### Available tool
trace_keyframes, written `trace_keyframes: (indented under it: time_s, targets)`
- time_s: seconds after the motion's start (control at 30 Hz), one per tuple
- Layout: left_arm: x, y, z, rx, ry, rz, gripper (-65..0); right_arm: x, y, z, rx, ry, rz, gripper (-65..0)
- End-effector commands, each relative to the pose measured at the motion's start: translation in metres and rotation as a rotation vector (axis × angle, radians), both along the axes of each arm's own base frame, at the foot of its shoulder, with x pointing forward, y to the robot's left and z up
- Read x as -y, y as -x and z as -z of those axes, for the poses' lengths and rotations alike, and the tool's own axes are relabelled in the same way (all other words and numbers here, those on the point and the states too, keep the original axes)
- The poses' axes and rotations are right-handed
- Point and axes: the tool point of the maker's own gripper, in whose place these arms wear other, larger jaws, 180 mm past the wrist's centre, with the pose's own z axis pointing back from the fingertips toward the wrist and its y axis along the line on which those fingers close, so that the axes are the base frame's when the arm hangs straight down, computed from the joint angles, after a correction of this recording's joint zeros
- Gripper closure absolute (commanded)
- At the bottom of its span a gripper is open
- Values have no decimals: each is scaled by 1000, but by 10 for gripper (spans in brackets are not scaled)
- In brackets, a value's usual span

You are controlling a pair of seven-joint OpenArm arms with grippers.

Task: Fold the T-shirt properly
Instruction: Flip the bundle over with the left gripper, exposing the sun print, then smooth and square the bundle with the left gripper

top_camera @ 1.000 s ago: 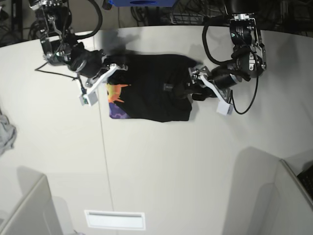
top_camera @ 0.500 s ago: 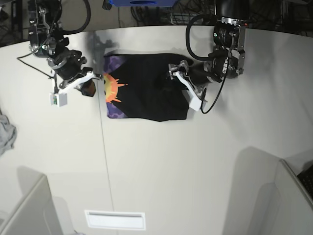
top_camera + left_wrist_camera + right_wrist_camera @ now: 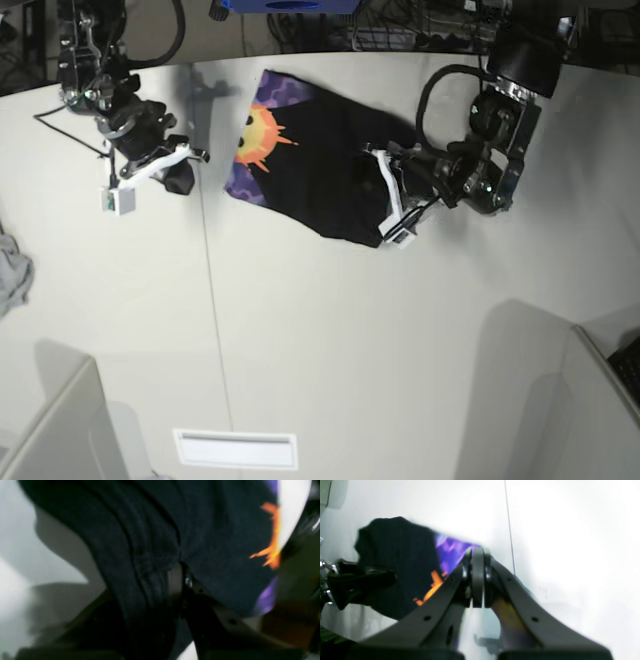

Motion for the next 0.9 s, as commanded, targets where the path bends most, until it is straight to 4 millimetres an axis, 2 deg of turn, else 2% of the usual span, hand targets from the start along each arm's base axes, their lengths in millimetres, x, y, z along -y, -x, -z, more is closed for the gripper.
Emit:
trace_keyframes:
  time_s: [0.0,0.13,0.3,0.4,0.53,0.7,0.87]
  targets:
    - [-9,-9,-7,38,-53,56,0,1,0,-6,23,7,-8,0]
    - [-39,-30,-13,143,-298,283,0,2,2,-5,19,6,-6,0]
    - [-38,-53,-16,324,-555,533,0,2,2,-4,17,5,-4,0]
    - [-2,-60,-20,427,-548,655,0,3,6,-1,5,7,0,0]
    - [34,-62,-25,555,-514,777,0,21,10,1,-6,16,67,0]
    - [50,-58,-6,584,-560,922,0,52,16,0,-10,50,153,0]
    - [58,-56,5,559,-567,965,0,62,19,-1,-11,63,176,0]
